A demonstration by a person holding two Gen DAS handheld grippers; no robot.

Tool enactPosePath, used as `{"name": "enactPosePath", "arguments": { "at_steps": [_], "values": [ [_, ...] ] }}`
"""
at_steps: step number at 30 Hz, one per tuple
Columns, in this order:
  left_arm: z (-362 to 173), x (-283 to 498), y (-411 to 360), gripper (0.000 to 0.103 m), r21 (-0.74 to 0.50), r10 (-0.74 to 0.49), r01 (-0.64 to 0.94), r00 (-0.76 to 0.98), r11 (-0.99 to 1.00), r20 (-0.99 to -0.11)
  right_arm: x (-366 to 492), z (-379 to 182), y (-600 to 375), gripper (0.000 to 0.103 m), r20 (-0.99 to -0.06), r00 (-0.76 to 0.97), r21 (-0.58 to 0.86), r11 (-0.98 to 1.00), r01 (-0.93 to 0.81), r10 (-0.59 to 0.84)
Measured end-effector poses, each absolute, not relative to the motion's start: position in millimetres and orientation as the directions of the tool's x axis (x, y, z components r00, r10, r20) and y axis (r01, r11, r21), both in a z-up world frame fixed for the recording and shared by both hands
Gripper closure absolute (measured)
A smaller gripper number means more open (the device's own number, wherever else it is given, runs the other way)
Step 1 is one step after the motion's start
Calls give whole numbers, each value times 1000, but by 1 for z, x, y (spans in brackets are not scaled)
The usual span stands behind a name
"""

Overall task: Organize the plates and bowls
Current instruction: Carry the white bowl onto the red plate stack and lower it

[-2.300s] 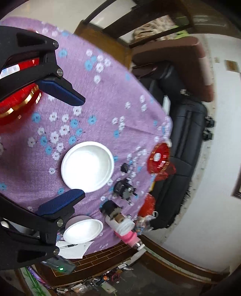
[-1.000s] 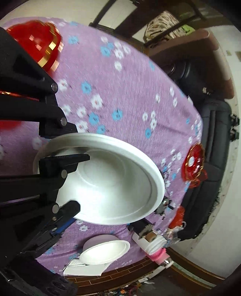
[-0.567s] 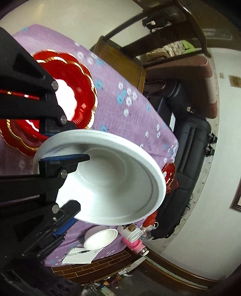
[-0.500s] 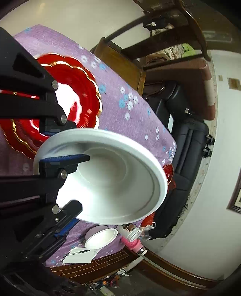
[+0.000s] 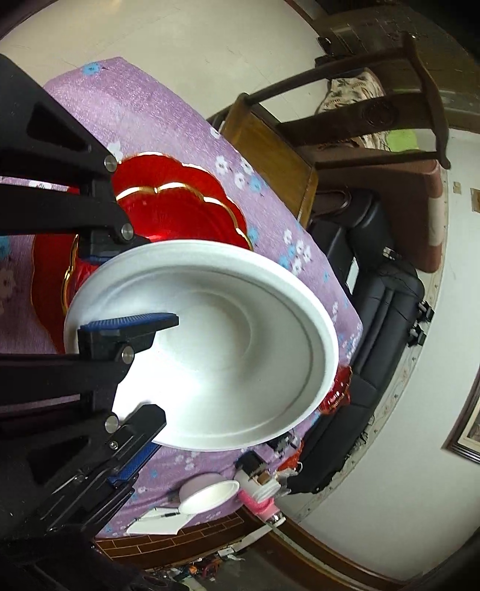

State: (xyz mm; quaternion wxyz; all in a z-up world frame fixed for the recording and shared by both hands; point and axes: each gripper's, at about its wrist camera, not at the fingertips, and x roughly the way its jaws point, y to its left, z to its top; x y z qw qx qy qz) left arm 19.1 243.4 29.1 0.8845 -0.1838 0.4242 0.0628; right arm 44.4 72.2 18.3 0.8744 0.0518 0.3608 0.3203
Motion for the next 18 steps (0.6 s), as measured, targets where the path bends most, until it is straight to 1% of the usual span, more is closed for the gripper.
{"name": "enactPosePath", "arguments": {
  "at_steps": [7, 10, 12, 14, 18],
  "values": [
    [13, 17, 255, 83, -267, -42, -295, 596, 917, -802, 50, 1, 87, 82, -652, 483, 335, 793, -508, 585],
    [10, 15, 261, 71, -287, -55, -309, 589, 907, -806, 49, -2, 96, 80, -667, 466, 323, 789, -522, 581],
    [10, 14, 264, 51, -293, -52, -322, 587, 900, -808, 48, -4, 102, 80, -675, 459, 315, 787, -530, 578],
    [10, 11, 267, 46, -296, -44, -334, 593, 895, -804, 49, -8, 108, 80, -687, 454, 302, 790, -533, 568],
    [12, 7, 272, 44, -306, -37, -338, 616, 890, -787, 48, -14, 114, 75, -696, 469, 272, 805, -528, 543]
  ]
}}
